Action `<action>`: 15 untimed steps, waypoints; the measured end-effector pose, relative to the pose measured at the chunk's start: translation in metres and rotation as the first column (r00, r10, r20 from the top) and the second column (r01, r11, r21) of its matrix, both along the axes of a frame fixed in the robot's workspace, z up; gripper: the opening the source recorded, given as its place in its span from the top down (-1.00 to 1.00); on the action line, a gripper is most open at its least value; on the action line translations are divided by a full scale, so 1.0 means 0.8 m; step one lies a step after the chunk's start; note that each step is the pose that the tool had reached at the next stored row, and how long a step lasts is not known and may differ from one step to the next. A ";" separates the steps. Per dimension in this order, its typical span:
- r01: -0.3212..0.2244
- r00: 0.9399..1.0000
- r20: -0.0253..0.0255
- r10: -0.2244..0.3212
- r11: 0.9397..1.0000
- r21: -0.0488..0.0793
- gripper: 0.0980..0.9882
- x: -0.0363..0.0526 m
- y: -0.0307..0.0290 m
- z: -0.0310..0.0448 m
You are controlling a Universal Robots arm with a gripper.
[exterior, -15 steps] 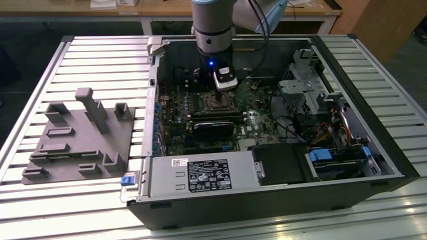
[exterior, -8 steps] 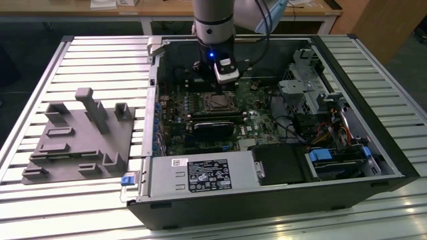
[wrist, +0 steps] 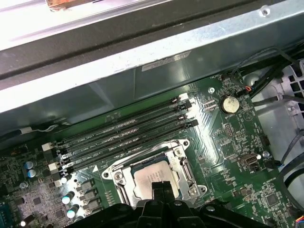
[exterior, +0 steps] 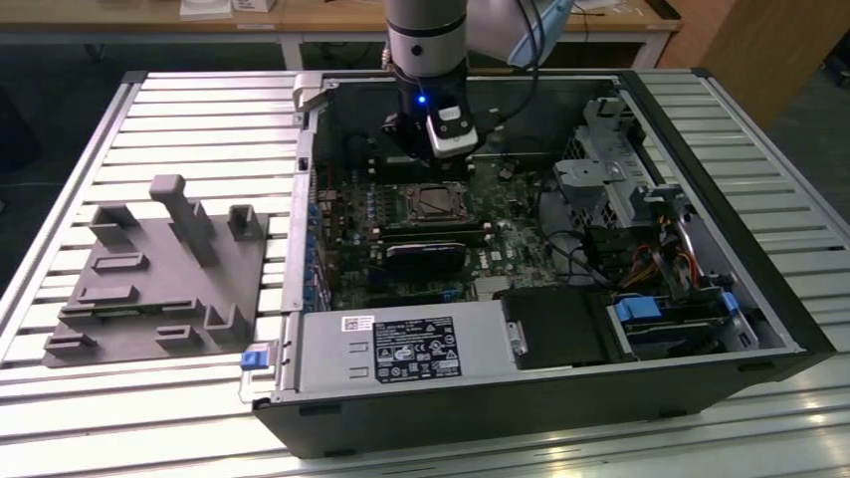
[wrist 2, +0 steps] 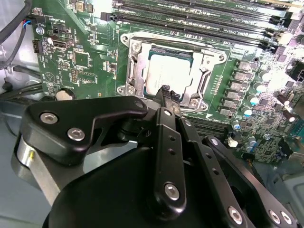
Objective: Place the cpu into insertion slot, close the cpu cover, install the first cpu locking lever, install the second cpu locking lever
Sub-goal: 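Install the second cpu locking lever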
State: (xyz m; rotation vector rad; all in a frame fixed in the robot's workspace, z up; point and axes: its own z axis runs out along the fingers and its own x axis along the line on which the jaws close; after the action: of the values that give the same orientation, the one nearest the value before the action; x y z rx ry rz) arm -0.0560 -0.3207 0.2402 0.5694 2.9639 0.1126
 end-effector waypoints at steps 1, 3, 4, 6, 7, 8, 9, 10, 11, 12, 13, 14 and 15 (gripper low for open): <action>0.000 1.000 0.000 0.000 1.000 0.000 0.98 0.000 0.0000 0.0001; 0.000 1.000 0.000 0.000 1.000 0.000 0.98 0.000 0.0000 0.0002; 0.000 1.000 0.000 0.000 1.000 0.000 0.98 0.000 0.0000 0.0003; 0.000 1.000 0.000 0.000 1.000 0.000 0.98 0.000 0.0000 0.0004; 0.000 1.000 0.000 0.000 1.000 0.000 0.98 0.000 0.0000 0.0005; 0.000 1.000 0.000 0.000 1.000 0.000 0.98 0.000 -0.0001 0.0005; 0.000 1.000 0.000 0.000 1.000 0.000 0.98 0.000 -0.0004 0.0006; 0.000 1.000 0.000 0.000 1.000 0.000 0.98 0.000 -0.0009 0.0007; 0.000 1.000 0.000 0.000 1.000 0.000 0.98 0.000 -0.0018 0.0006; 0.000 1.000 0.000 0.000 1.000 0.000 0.98 0.000 -0.0033 0.0005; 0.000 1.000 0.000 0.000 1.000 0.000 0.98 0.000 -0.0051 0.0006; 0.000 1.000 0.000 0.000 1.000 0.000 0.98 0.000 -0.0073 0.0006; 0.000 1.000 -0.001 0.000 1.000 0.000 0.98 0.000 -0.0096 0.0005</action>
State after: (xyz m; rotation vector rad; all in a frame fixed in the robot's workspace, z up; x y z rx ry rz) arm -0.0560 -0.3284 0.2406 0.5697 2.9645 0.1124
